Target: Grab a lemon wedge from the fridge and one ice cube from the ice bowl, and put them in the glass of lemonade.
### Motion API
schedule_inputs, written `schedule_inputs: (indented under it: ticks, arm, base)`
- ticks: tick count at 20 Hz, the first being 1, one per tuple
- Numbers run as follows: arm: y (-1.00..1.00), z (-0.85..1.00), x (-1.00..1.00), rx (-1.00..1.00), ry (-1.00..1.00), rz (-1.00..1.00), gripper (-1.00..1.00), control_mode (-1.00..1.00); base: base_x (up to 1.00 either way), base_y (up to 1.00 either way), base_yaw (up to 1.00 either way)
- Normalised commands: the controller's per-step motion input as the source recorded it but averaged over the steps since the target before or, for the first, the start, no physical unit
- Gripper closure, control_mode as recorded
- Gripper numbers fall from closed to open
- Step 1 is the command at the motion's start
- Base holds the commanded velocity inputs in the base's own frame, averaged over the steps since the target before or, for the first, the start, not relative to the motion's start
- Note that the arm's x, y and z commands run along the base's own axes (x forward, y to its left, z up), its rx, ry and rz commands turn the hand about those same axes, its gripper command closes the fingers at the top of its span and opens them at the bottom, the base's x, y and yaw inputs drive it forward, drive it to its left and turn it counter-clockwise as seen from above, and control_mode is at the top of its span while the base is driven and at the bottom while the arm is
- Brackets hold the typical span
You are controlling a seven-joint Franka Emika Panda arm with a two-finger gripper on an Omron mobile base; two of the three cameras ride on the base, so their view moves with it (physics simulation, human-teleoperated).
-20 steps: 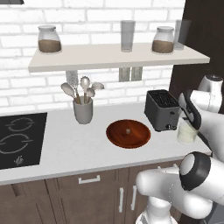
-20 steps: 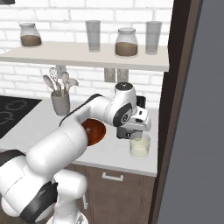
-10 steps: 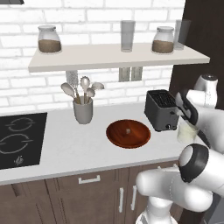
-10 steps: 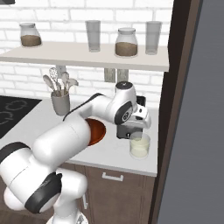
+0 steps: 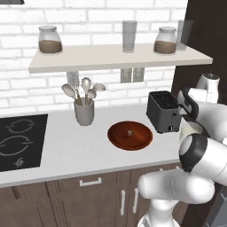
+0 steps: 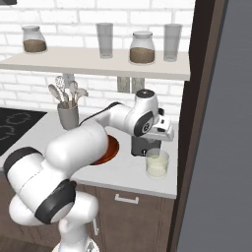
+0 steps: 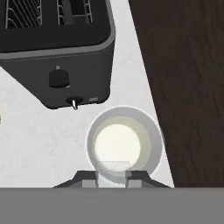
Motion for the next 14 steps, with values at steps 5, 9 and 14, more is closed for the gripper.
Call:
schedule_inputs:
  ticks: [5, 9, 14]
  arm:
    - [0.00, -0.11, 0.04, 0.01, 0.00, 0.05, 1.00, -1.00]
    - [0.00, -0.15, 0.00, 0.01, 0.00, 0.03, 1.00, -1.00]
    - [0.00, -0.01, 0.01, 0.00, 0.00, 0.00, 1.00, -1.00]
  base:
    - [0.00, 0.00, 0.00]
    - [0.00, 0.00, 0.00]
    - [0.00, 0.00, 0.00]
